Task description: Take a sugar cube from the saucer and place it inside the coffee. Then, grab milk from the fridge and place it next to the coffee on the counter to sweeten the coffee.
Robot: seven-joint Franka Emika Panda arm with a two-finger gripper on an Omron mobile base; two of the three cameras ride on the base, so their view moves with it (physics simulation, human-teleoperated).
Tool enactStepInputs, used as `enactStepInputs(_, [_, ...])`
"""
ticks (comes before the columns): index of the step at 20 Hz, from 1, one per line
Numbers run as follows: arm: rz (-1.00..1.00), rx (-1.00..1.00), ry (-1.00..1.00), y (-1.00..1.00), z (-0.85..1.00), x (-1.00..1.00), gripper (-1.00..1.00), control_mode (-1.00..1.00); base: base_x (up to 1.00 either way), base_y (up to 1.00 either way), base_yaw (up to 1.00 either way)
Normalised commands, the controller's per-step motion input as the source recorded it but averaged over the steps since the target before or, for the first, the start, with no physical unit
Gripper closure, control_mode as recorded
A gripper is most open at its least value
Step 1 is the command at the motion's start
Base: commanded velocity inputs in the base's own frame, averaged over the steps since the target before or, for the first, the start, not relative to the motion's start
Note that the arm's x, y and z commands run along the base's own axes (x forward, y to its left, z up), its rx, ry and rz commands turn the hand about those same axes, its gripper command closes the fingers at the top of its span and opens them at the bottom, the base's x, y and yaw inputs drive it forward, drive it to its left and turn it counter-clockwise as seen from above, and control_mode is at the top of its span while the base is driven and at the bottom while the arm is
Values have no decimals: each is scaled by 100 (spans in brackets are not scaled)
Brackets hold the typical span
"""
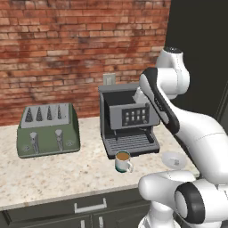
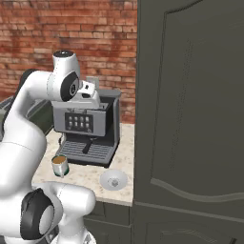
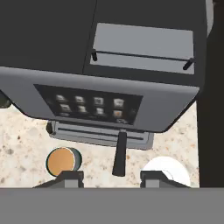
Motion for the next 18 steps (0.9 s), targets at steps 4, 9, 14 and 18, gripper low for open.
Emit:
enactStepInputs(4, [-1, -1, 0, 1, -5, -39, -100, -100, 0, 0, 0])
enactStepInputs(9, [-11, 0, 10, -7, -39, -75, -100, -100, 0, 0, 0])
enactStepInputs(14, [-29, 0, 25, -30, -85, -50, -100, -100, 0, 0, 0])
enactStepInputs(18, [-34, -1, 23, -41, -85, -6, -100, -100, 0, 0, 0])
